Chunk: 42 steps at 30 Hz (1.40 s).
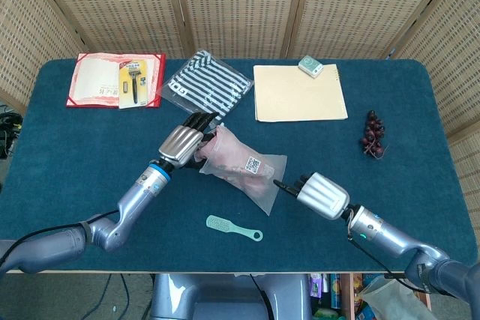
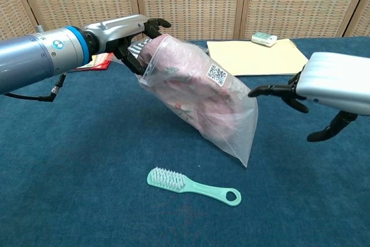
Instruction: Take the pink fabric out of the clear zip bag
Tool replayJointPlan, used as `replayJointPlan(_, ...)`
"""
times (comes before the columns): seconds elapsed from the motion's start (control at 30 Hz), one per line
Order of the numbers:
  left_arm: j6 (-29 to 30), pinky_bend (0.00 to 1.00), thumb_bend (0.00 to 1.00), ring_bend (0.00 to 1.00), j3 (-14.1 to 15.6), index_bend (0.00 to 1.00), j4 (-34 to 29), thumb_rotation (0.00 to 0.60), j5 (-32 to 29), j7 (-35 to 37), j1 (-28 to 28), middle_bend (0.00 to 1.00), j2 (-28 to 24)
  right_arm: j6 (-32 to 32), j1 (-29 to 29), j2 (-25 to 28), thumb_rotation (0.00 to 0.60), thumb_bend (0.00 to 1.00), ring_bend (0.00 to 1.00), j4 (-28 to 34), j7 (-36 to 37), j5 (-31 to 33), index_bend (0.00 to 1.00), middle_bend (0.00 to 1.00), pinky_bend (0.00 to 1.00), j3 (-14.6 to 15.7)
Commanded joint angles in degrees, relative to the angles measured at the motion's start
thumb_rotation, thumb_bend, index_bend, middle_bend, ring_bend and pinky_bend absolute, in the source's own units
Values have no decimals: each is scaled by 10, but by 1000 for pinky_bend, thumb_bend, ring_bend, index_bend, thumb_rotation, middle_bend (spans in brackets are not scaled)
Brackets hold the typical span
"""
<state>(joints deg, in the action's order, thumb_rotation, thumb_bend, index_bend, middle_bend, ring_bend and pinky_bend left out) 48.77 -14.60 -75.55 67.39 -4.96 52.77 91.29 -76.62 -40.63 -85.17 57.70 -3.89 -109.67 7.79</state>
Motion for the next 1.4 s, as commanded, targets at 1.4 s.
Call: replayJointPlan(1.4, 6, 0, 688, 0, 5, 701, -4, 600, -11, -4, 0, 0, 7, 77, -94, -162, 600, 126, 700, -153, -53, -29, 262, 729, 967, -1)
